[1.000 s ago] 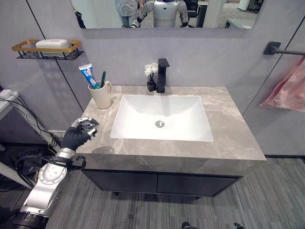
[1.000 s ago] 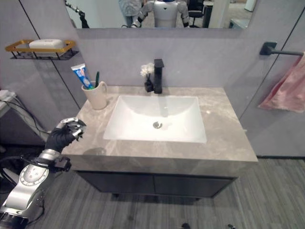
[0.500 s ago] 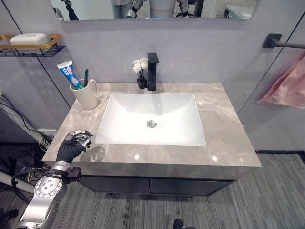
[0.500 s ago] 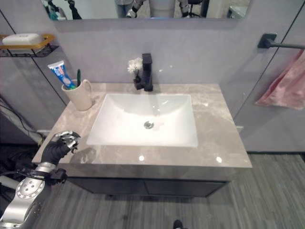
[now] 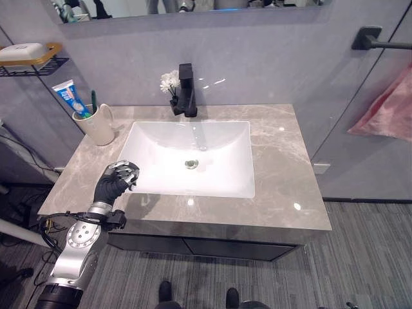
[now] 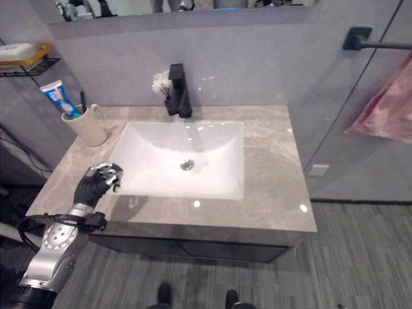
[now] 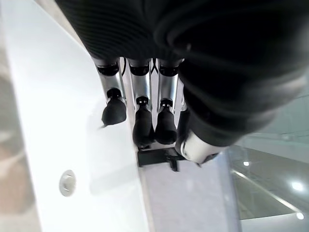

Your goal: Put brush and paste in cup on sink, flatten towel.

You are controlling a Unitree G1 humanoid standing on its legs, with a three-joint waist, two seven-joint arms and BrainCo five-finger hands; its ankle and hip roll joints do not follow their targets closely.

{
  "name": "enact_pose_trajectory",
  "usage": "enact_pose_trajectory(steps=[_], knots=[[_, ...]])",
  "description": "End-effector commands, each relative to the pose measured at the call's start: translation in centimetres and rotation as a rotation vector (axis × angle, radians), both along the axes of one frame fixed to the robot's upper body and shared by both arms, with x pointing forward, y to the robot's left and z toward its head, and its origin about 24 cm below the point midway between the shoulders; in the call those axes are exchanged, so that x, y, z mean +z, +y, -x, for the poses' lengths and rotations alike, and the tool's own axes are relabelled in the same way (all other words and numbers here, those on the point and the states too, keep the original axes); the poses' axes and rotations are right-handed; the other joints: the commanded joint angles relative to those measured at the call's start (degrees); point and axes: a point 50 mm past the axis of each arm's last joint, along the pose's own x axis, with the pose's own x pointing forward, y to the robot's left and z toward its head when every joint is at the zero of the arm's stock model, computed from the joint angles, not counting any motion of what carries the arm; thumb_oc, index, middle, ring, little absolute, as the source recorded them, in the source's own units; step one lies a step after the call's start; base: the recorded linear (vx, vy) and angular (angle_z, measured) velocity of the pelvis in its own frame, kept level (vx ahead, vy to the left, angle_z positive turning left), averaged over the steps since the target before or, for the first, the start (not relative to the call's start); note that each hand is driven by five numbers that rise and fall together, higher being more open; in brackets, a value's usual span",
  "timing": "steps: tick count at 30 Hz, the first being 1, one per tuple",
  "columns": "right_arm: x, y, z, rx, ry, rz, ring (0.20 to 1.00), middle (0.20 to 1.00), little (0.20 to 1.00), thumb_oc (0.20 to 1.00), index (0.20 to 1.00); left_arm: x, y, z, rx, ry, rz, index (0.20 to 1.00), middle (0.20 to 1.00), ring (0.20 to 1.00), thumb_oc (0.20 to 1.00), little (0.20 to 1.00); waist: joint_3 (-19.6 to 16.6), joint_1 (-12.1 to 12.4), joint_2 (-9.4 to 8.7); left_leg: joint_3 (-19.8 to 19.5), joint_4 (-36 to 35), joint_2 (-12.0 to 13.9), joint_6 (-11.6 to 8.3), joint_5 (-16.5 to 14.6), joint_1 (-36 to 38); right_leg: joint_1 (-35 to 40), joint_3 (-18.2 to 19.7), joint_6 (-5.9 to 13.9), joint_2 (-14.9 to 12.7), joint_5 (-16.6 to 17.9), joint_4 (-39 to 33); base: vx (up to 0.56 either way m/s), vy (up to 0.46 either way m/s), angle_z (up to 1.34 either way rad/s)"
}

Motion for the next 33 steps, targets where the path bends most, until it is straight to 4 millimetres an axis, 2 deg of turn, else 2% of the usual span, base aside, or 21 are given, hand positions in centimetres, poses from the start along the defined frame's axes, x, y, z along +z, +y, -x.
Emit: enact_pose_trajectory(steps=[1,2,4,10,16,23,33], knots=[[-0.2,-0.1,1.5,-0.069,0.031,-0.001,1.000,1.000,1.000,1.000,1.000,3.5,1.3,0.4,0.022,-0.152,-0.061,0.200,0.200,0.200,0.200,0.200,-2.3,0.3,-1.09,4.0,0.9,-5.2,3.83,0.2,0.9,0.0,1.1,6.22,-9.0,1.2,3.8,0.14,0.252,-0.26],[-0.2,-0.1,1.5,-0.069,0.031,-0.001,1.000,1.000,1.000,1.000,1.000,3.5,1.4,0.5,0.023,-0.152,-0.062,0.200,0.200,0.200,0.200,0.200,-2.3,0.4,-1.14,4.2,0.9,-5.3,3.85,0.2,1.0,0.0,1.3,6.25,-9.0,1.2,3.7,0.13,0.297,-0.23],[-0.7,0.8,1.6,-0.040,0.054,-0.030,1.000,1.000,1.000,1.000,1.000,3.6,2.3,1.0,0.064,-0.152,-0.085,0.200,0.200,0.200,0.200,0.200,-2.9,0.6,-1.43,5.9,0.9,-6.9,5.09,-1.9,2.0,-0.7,3.1,7.52,-10.6,2.5,3.9,0.09,0.244,-0.34],[-1.4,2.4,1.7,-0.001,0.076,-0.080,1.000,1.000,1.000,1.000,1.000,3.3,3.8,2.1,0.126,-0.129,-0.127,0.200,0.200,0.200,0.200,0.200,-3.4,1.2,-2.38,7.4,0.9,-9.8,7.05,-4.4,2.7,-1.3,4.1,9.95,-13.9,5.5,3.7,0.03,0.163,-0.17],[-1.7,3.3,1.0,0.023,0.051,-0.106,1.000,1.000,1.000,1.000,1.000,3.0,5.1,2.8,0.193,-0.104,-0.178,0.200,0.200,0.200,0.200,0.200,-3.7,1.9,-2.96,7.4,0.9,-11.3,7.90,-5.5,2.3,-2.0,4.0,10.97,-15.5,7.5,3.7,0.01,0.074,-0.04],[-1.8,3.8,0.1,0.059,0.027,-0.125,1.000,1.000,1.000,1.000,1.000,3.8,6.8,2.5,0.248,-0.077,-0.343,0.200,0.200,0.200,0.200,0.200,-3.8,2.2,-3.61,7.0,0.9,-11.5,7.74,-5.3,1.5,-2.0,2.7,11.34,-16.0,8.3,2.8,0.00,-0.002,0.01],[-2.1,4.3,1.2,0.096,0.075,-0.152,1.000,1.000,1.000,1.000,1.000,4.2,9.8,1.5,0.356,-0.013,-0.459,0.200,0.200,0.200,0.200,0.200,-3.9,1.9,-4.41,6.1,0.9,-10.0,6.35,-4.2,0.6,-1.7,0.8,10.91,-14.8,7.9,2.4,0.01,-0.043,0.06]])
